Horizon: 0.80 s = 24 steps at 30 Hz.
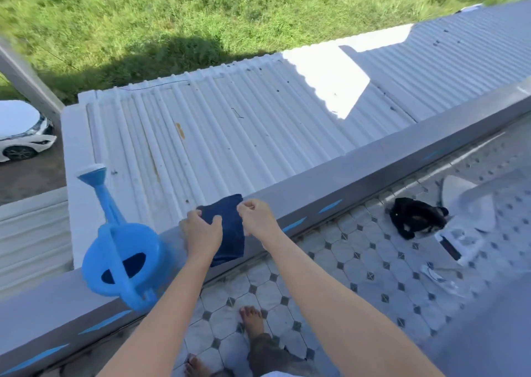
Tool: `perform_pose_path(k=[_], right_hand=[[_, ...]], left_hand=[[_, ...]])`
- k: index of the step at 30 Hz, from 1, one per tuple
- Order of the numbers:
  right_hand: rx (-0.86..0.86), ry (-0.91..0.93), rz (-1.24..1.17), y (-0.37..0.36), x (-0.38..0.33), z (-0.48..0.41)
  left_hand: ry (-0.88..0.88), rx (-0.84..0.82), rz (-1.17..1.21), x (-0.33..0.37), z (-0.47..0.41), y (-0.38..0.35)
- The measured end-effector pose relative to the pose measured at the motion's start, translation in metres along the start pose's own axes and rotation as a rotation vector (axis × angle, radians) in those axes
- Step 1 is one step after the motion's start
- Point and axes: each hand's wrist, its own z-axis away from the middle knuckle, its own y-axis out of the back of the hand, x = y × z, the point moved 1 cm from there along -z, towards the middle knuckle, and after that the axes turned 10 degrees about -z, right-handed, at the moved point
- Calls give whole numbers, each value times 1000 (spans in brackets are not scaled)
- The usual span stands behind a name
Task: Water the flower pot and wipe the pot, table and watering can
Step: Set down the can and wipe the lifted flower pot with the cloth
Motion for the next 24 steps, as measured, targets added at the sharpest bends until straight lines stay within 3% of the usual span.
perform_pose_path(k=[5,11,16,21,24], right_hand=[[-111,-176,-35,-4,13,-5],[9,-95,68,-6,31,-18],[-57,-157,28,1,37,-27],[-6,-241,-181,-3,41,-34],[-73,-226,-187,-2,36,-29]], left_hand=[[44,26,-118,-12,-3,-24],[197,-54,44,-8,-10,-21],[236,-61,154,3,-11,-20],[147,-74,164,11,6,-17],[81,-9,208,9,15,-9]])
